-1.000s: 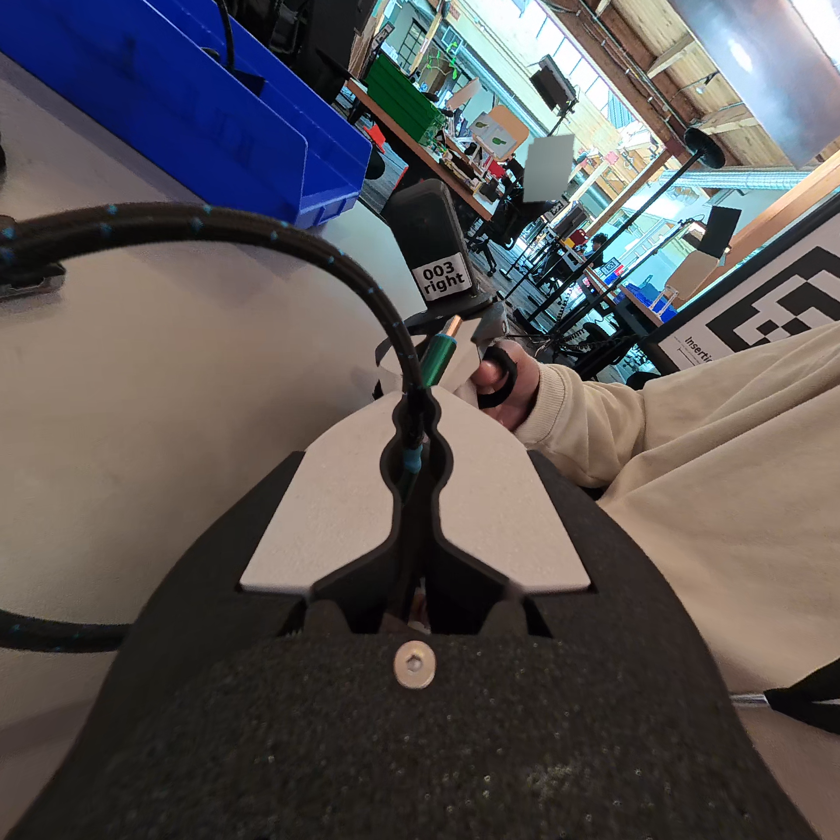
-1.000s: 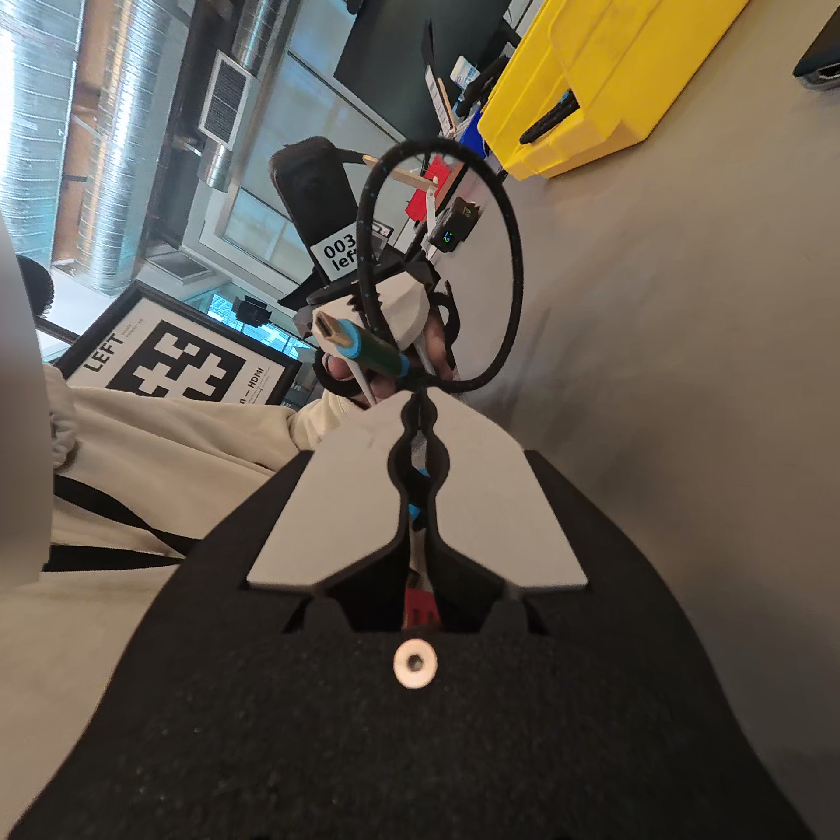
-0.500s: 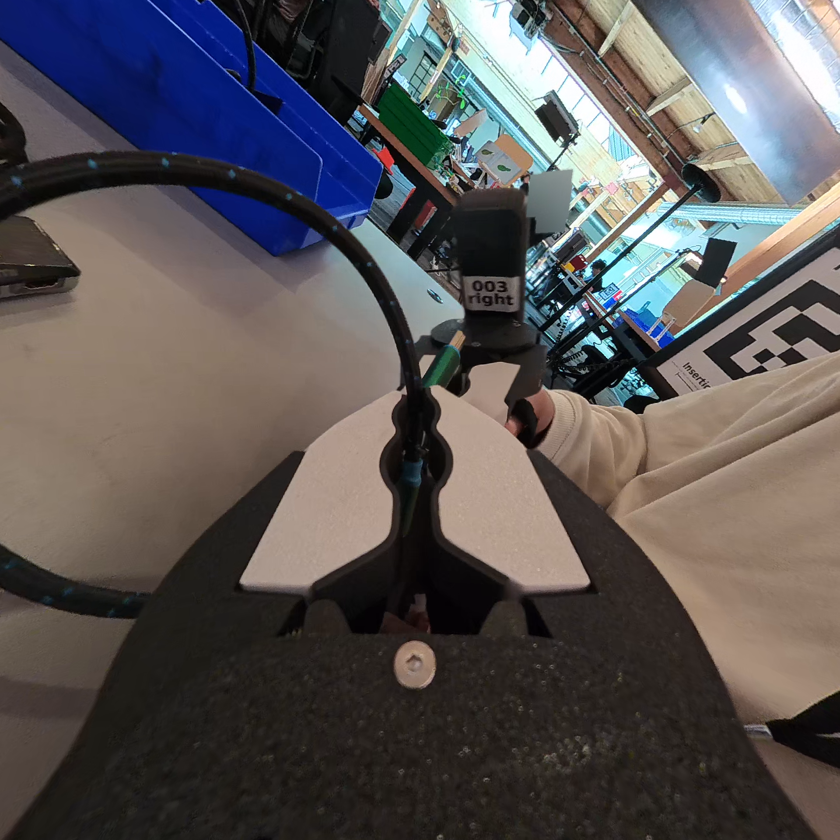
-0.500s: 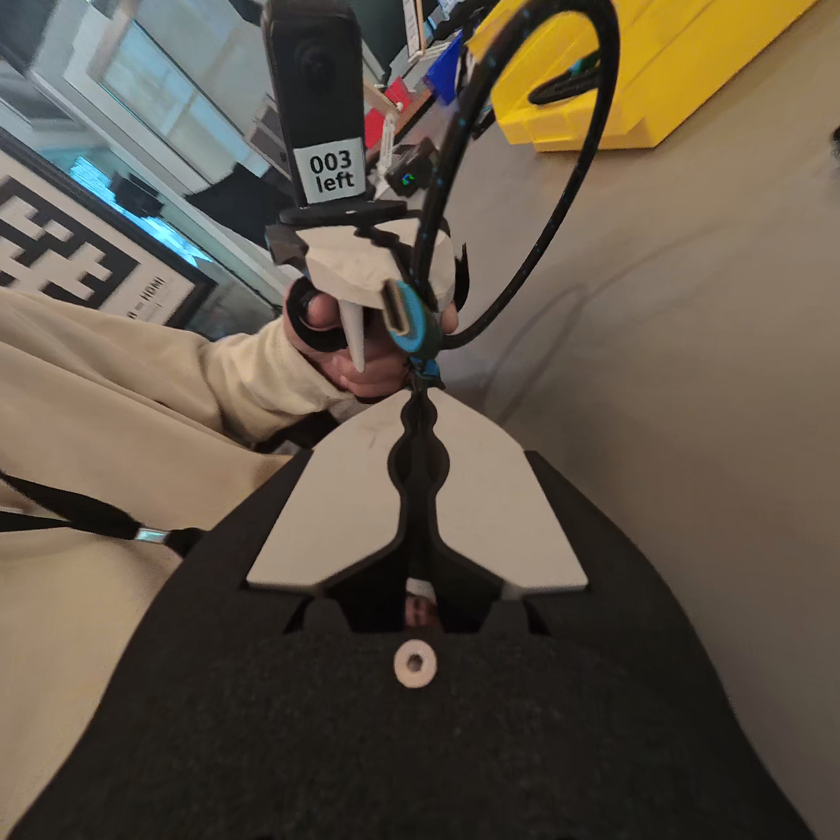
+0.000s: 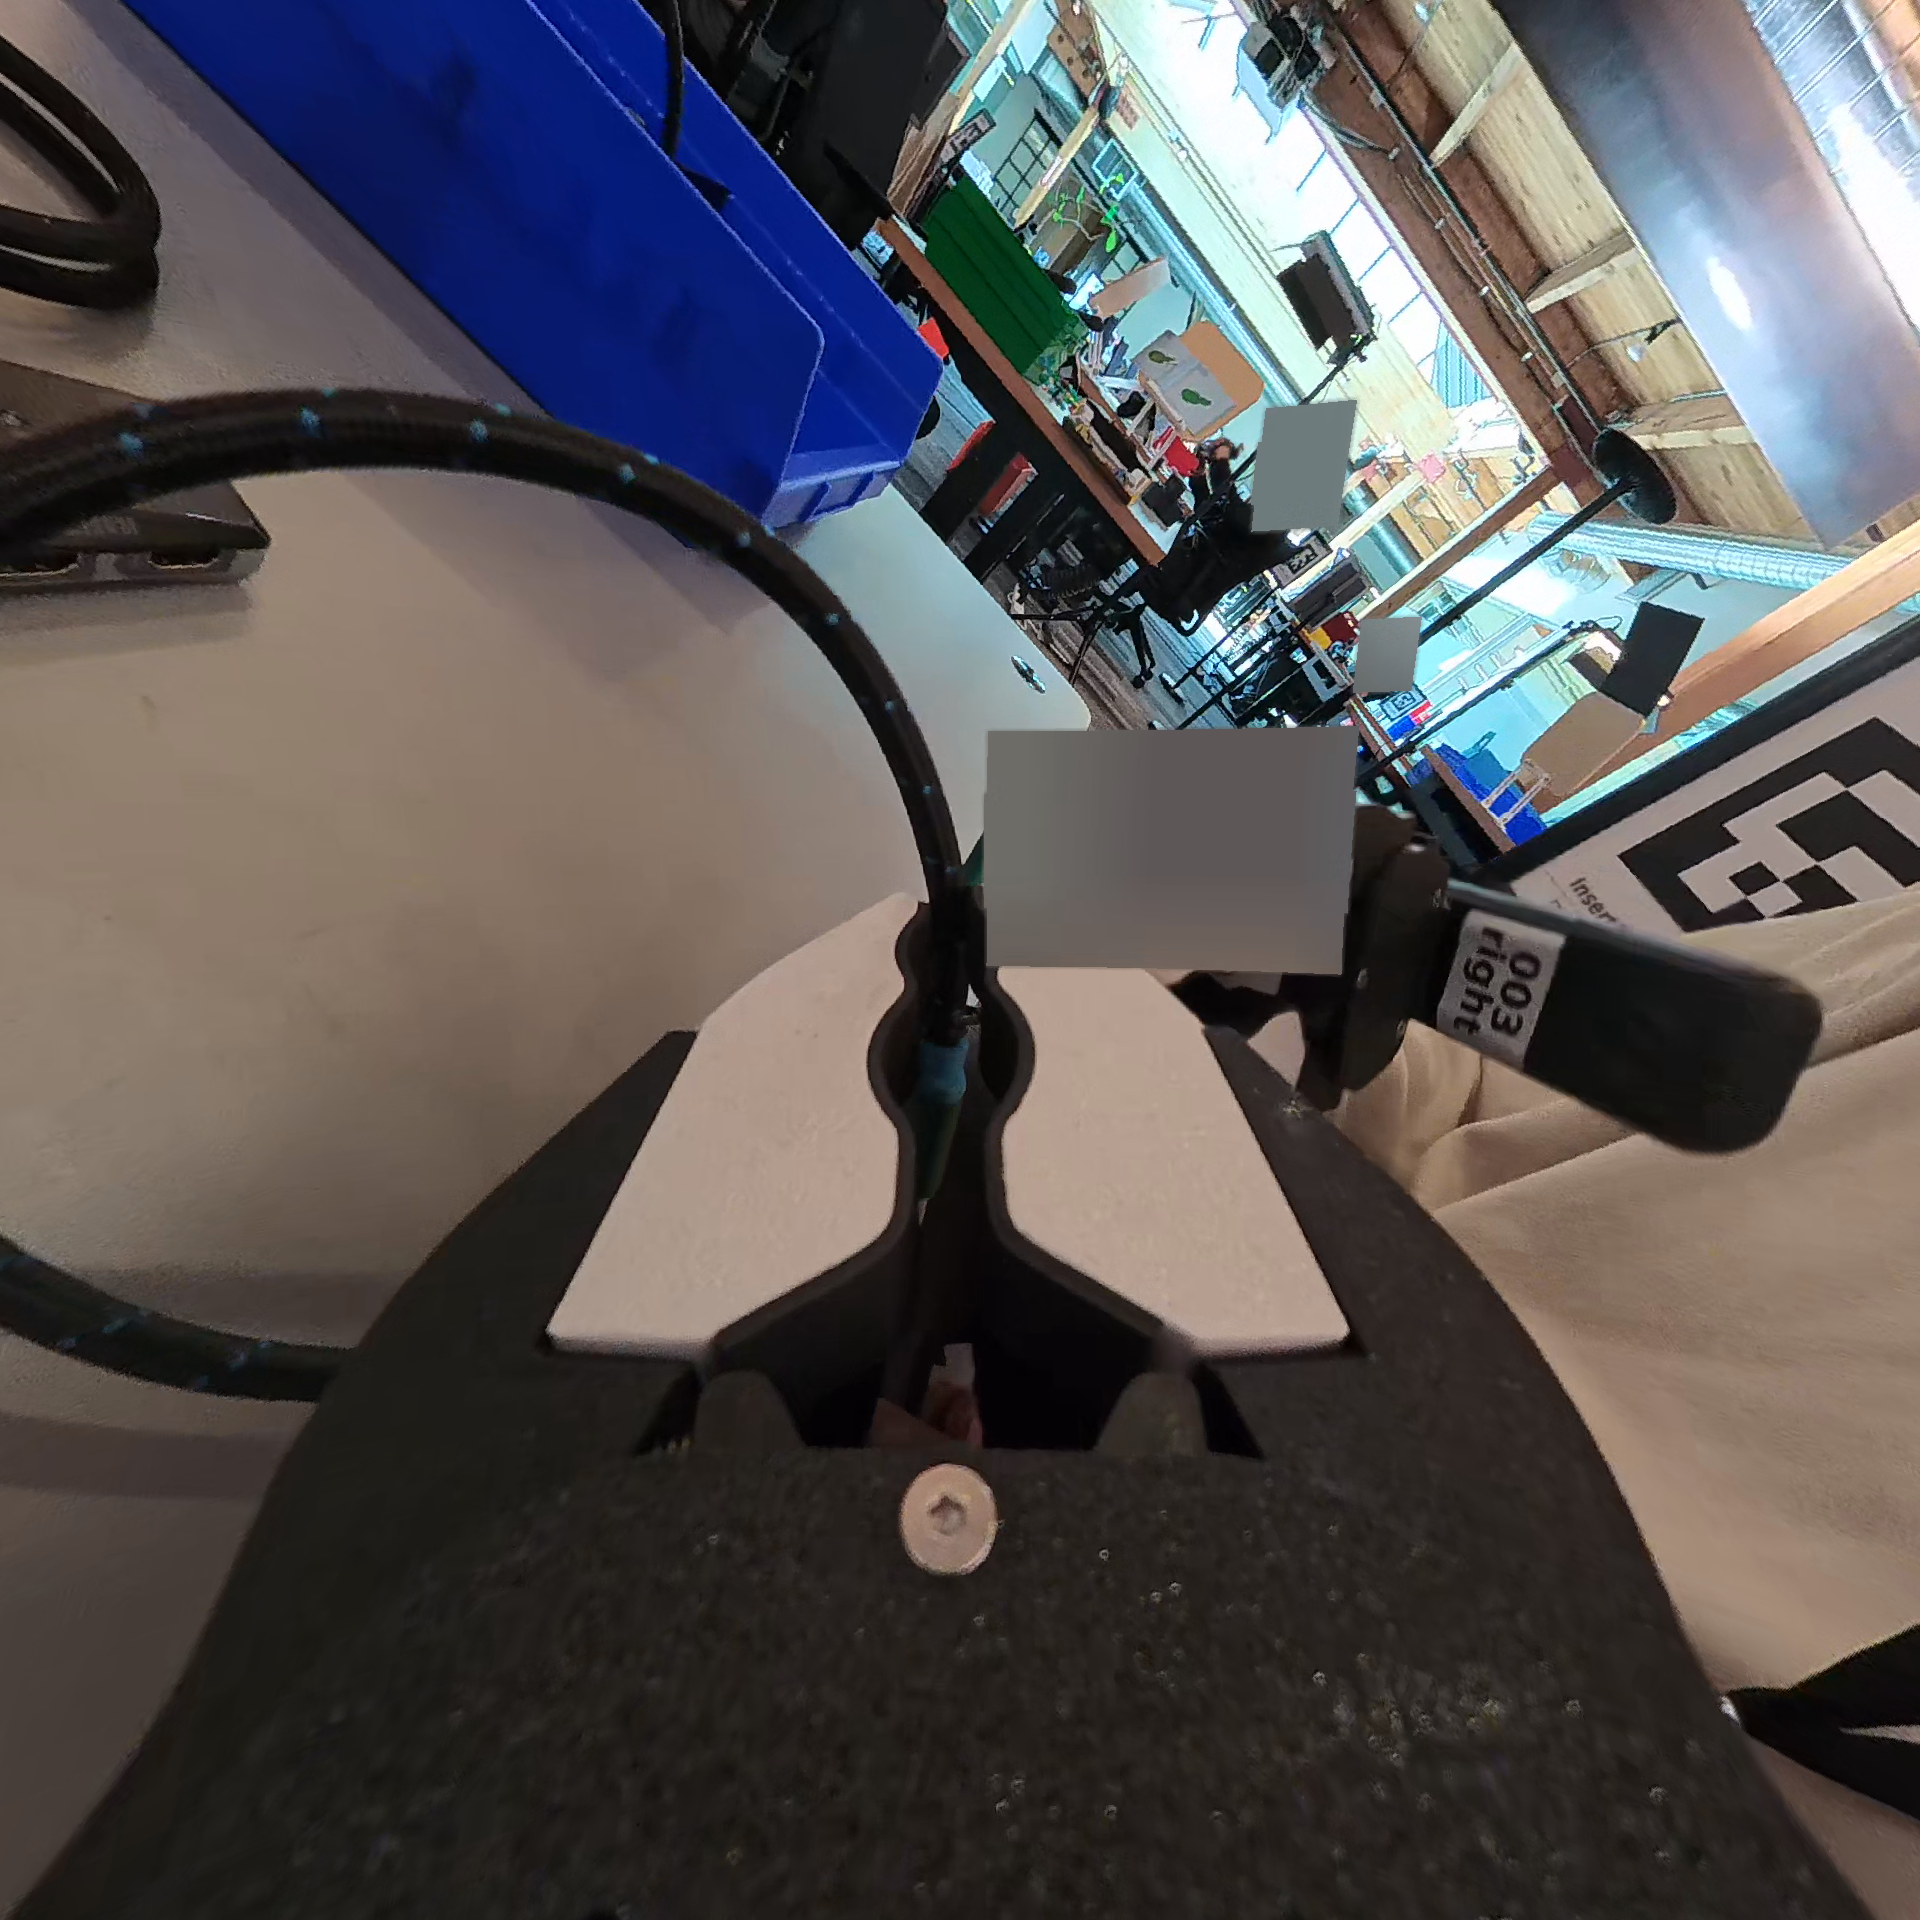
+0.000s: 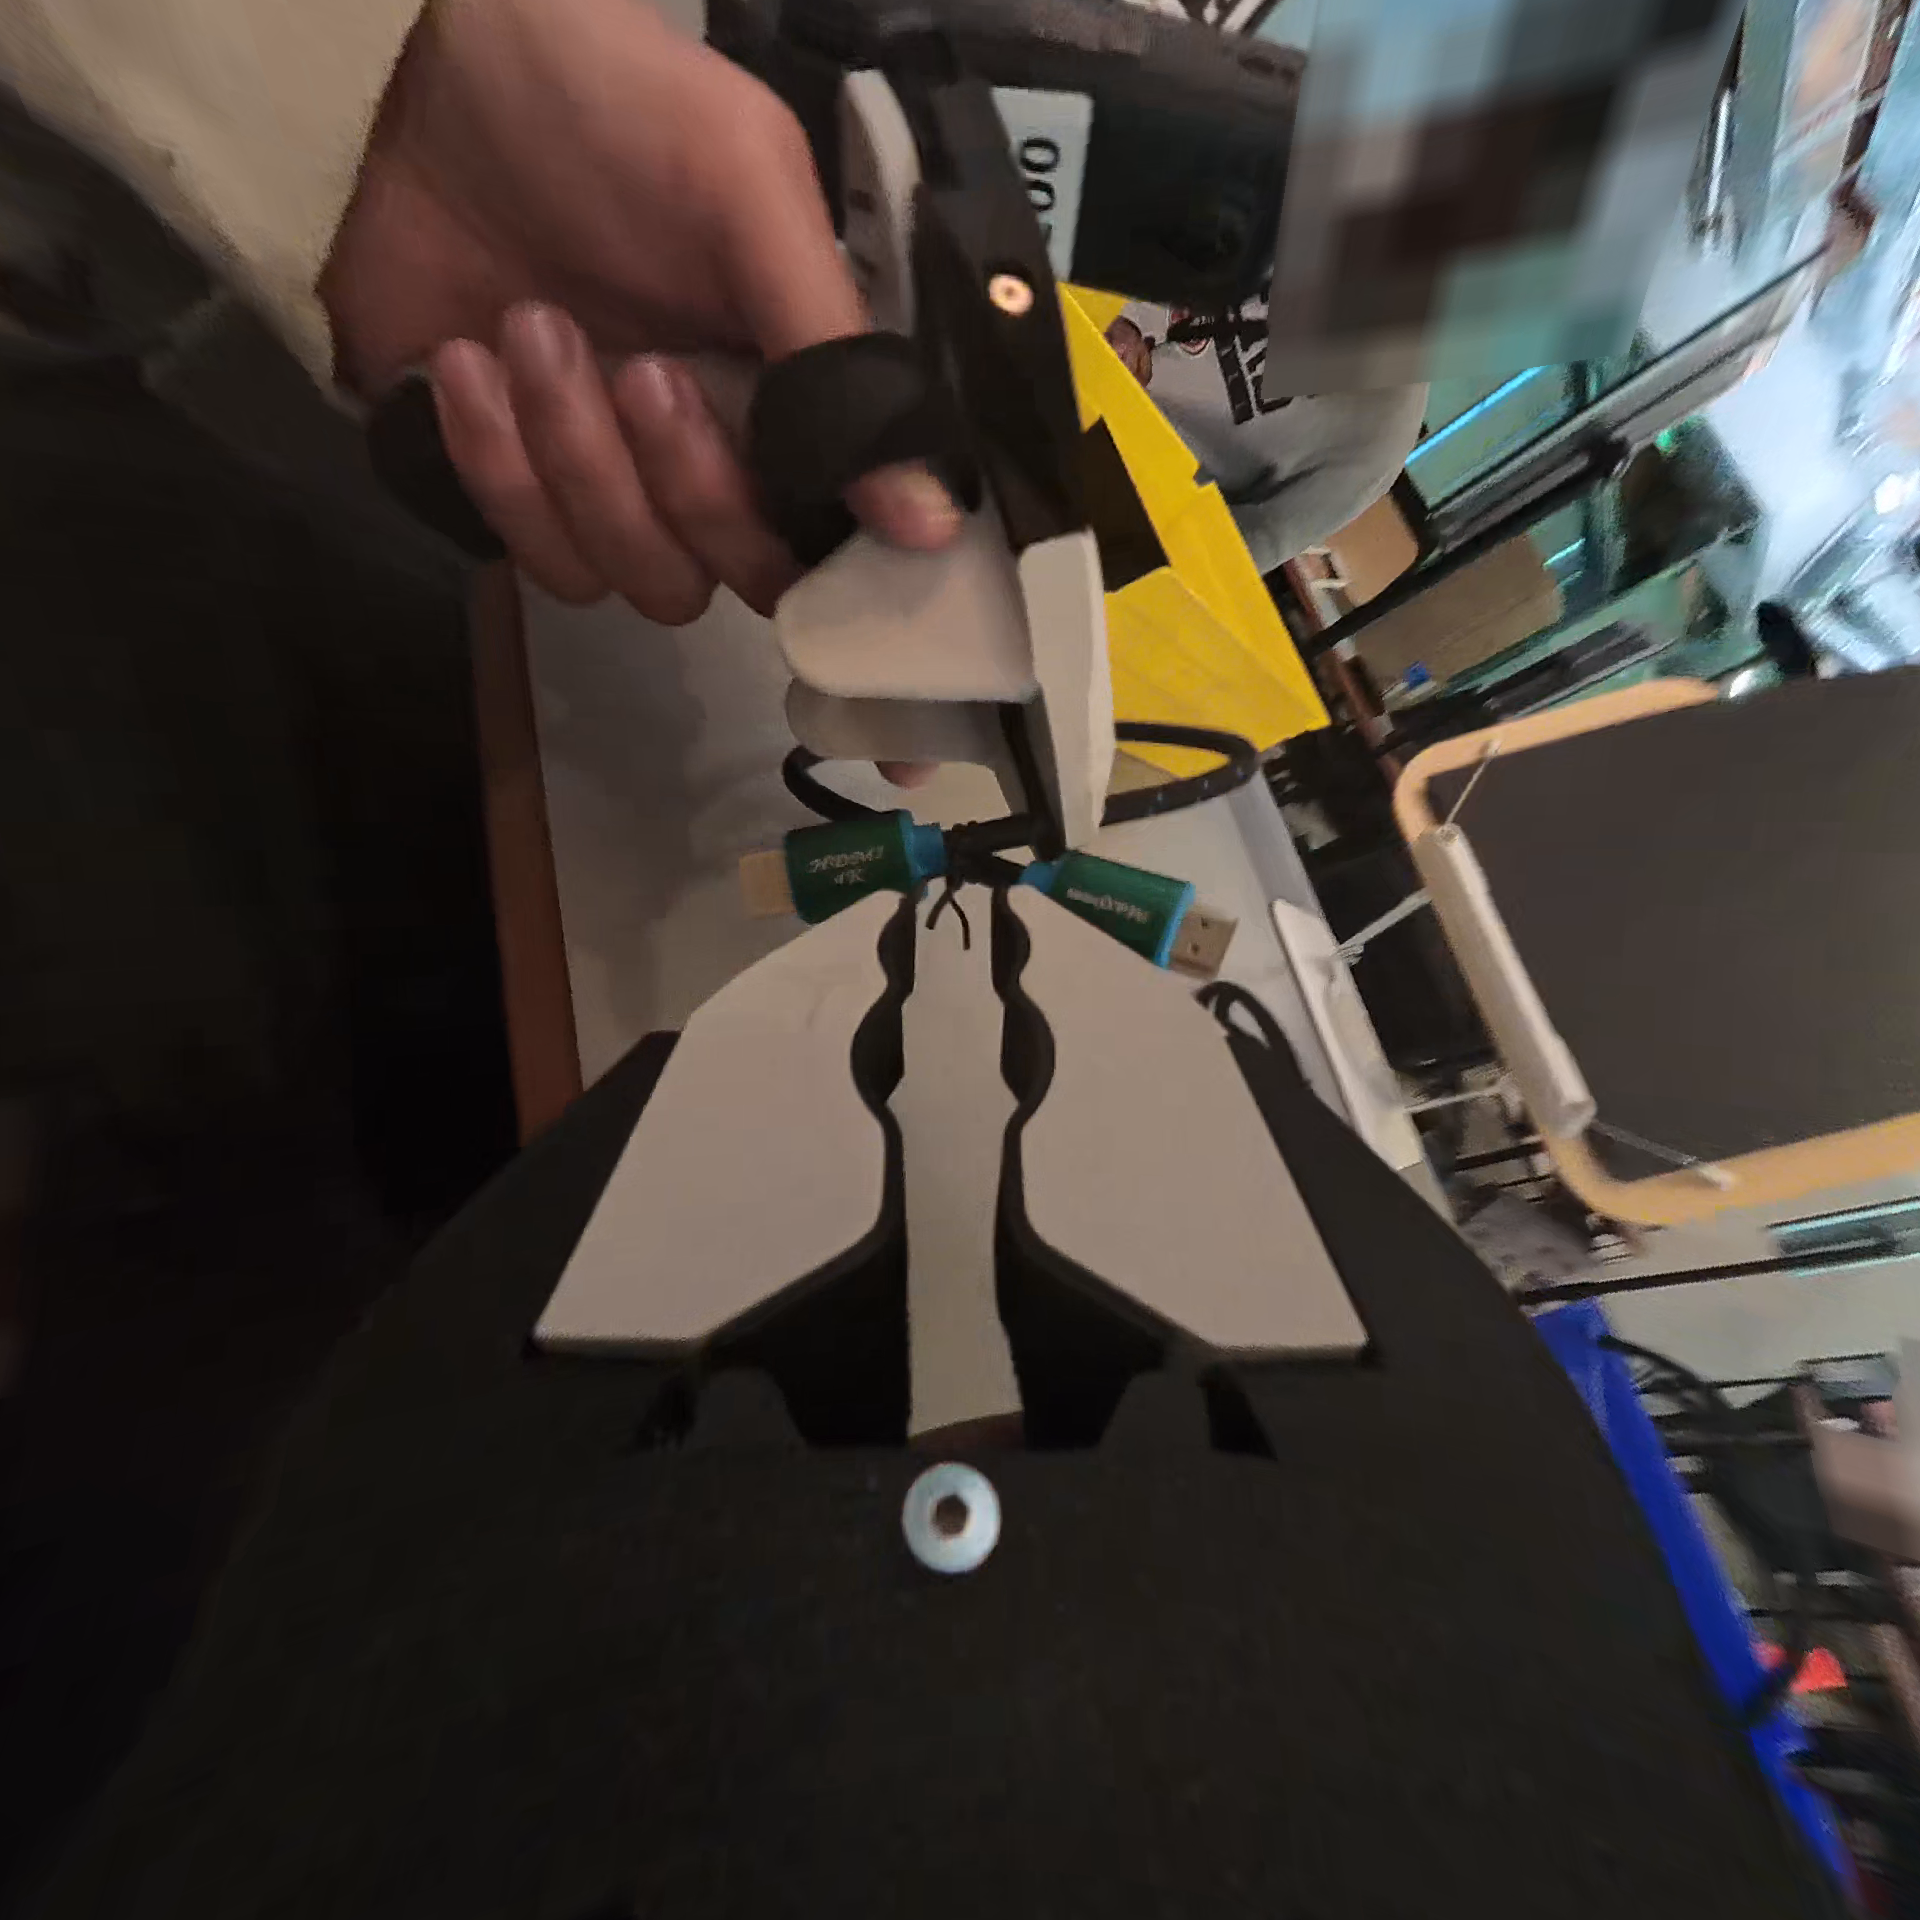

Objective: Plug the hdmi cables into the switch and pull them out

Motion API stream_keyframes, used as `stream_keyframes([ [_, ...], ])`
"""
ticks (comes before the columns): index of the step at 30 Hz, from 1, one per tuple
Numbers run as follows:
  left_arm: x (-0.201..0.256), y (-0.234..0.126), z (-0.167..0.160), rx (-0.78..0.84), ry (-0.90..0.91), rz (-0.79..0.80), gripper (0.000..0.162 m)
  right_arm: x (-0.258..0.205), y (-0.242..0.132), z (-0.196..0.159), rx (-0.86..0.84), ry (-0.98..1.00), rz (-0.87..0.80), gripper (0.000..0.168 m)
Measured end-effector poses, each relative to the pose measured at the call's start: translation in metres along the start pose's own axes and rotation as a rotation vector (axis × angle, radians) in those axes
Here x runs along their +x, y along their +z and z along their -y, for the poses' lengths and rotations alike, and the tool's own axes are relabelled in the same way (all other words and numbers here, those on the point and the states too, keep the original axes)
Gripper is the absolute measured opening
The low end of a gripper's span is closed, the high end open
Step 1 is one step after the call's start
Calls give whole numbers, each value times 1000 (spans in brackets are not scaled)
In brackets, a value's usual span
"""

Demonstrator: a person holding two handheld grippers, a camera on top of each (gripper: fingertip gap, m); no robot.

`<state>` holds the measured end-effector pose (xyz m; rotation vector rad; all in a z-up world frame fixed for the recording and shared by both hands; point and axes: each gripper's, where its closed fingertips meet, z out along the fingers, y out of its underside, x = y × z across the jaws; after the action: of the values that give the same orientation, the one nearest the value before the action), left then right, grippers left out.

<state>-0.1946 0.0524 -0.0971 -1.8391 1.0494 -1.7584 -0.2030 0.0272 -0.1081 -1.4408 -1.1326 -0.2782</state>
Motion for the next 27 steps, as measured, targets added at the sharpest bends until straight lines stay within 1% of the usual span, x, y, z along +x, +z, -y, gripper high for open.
stream_keyframes([
  [2,0,0,-1,-5,-7,-4,5,-3,1,1,-9,-77,-12,13],
  [4,0,0,-1,-6,-12,-7,5,-6,3,0,-18,-107,-14,13],
  [10,0,0,-2,-10,-29,-16,5,-6,2,-2,-22,-126,-14,13],
  [15,3,3,-5,-26,-8,-18,5,-14,4,2,-9,-110,22,12],
  [27,5,5,-7,-40,-3,-24,5,-8,1,5,10,-118,-9,7],
])
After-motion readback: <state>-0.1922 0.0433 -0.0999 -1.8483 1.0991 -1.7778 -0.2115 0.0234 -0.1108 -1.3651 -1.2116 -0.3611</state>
